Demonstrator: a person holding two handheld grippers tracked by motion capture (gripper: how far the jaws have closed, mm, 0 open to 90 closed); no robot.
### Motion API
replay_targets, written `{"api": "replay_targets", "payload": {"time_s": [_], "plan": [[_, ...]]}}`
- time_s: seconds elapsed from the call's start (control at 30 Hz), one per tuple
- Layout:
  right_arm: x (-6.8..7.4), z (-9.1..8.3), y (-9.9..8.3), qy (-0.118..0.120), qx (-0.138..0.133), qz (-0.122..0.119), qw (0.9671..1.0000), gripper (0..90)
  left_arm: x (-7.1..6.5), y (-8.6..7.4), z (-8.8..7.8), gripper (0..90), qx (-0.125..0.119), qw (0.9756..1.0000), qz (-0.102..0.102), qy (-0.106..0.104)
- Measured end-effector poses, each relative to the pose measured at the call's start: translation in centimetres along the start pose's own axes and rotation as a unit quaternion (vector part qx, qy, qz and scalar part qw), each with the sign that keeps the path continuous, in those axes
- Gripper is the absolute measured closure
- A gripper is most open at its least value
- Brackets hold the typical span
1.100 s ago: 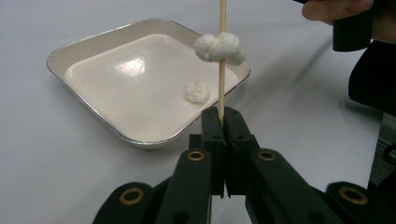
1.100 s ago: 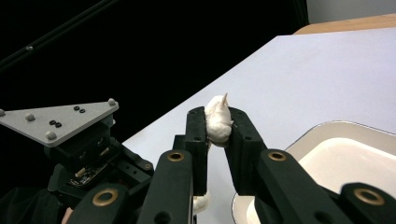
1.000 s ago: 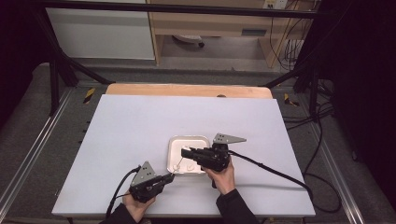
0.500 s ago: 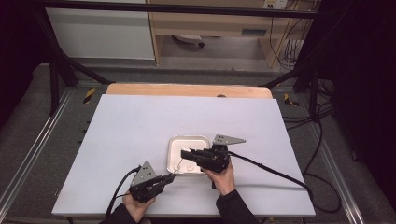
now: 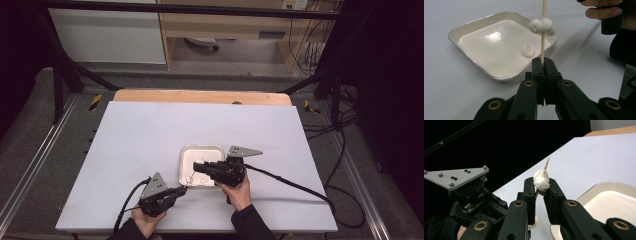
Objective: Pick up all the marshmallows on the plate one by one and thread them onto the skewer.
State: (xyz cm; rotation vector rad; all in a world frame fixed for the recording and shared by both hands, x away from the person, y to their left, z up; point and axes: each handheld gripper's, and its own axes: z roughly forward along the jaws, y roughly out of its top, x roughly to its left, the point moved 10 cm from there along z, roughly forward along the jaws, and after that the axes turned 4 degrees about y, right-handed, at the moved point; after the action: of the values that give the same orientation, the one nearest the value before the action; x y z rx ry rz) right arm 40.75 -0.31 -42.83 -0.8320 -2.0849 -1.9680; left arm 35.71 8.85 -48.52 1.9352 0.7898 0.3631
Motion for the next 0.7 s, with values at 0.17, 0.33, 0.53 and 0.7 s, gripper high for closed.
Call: {"api": "replay_targets", "payload": {"time_s": [0.17, 0.33, 0.53, 0.7], "plan": [[0.07, 0.04, -0.09, 0.001, -0.001, 0.000, 1.0000, 80.9, 0.00, 0.04, -0.01, 88.9, 0.000, 1.0000, 0.000, 0.001], [0.04, 0.14, -0.37, 0.003, 0.001, 0.002, 1.0000, 81.6, -0.04, -0.01, 0.05, 88.9, 0.003, 1.0000, 0.003, 0.004], [0.07, 0.08, -0.32, 0.001, 0.004, -0.001, 1.0000, 80.0, -0.04, 0.22, 0.13, 88.9, 0.002, 1.0000, 0.001, 0.000], [-0.28, -0.14, -0.09, -0.015, 0.013, -0.006, 0.9998, 57.4, 0.37, 0.54, -0.16, 88.9, -0.009, 0.9999, -0.003, 0.008]]}}
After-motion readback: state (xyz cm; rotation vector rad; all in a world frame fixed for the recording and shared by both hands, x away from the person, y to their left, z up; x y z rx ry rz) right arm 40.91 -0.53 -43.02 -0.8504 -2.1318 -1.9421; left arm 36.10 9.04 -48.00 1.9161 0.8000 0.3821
